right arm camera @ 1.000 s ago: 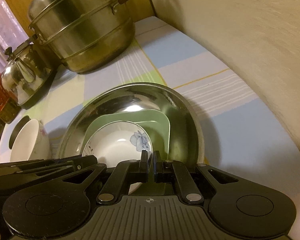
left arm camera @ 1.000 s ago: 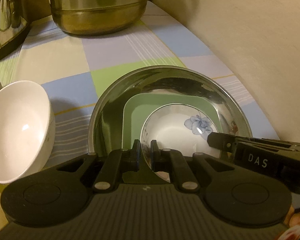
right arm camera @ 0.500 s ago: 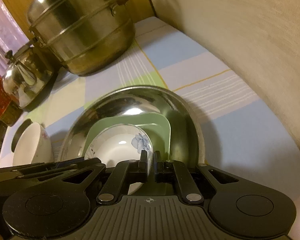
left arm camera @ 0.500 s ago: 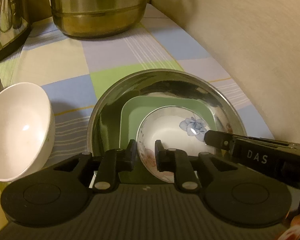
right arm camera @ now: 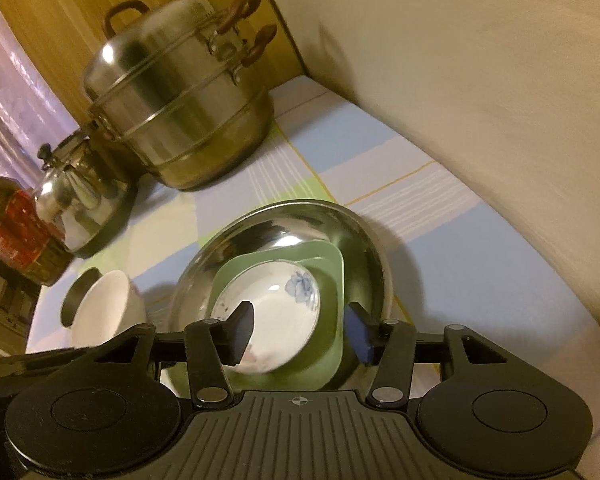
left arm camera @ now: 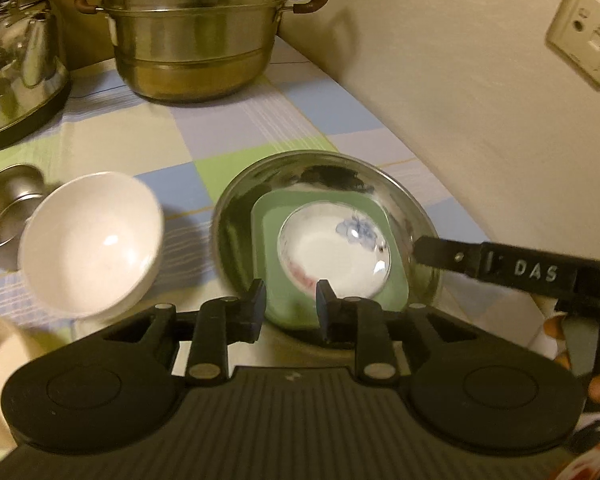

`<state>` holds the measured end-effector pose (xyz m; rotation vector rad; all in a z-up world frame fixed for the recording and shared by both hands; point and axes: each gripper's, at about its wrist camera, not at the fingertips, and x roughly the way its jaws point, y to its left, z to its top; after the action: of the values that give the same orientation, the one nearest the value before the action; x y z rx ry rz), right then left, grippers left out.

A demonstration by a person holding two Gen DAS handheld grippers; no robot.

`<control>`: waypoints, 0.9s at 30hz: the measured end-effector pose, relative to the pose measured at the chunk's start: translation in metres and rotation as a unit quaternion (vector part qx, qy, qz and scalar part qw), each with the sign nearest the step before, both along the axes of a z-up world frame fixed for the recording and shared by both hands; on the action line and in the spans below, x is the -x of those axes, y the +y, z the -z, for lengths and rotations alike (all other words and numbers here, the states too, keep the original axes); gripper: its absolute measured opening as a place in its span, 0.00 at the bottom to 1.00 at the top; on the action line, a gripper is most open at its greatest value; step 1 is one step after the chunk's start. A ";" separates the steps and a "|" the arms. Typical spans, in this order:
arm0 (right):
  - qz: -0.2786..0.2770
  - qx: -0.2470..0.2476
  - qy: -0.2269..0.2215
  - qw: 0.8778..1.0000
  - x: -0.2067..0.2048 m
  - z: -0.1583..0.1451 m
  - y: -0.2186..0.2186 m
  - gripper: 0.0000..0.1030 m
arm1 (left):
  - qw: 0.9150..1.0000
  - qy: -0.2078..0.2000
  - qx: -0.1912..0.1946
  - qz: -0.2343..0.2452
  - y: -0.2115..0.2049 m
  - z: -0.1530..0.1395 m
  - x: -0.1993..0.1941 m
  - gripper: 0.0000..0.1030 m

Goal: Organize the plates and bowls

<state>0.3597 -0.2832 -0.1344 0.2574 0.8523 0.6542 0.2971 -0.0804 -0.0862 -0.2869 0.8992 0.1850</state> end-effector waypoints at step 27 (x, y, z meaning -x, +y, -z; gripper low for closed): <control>0.017 0.028 0.009 0.999 0.237 -0.031 0.056 0.63 | 1.000 0.010 -0.021 -0.005 0.095 -0.043 0.246 0.24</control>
<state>0.1230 -0.2274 -0.1035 0.2268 0.8798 0.5957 0.0512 0.0143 -0.0430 -0.2505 0.9121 0.2164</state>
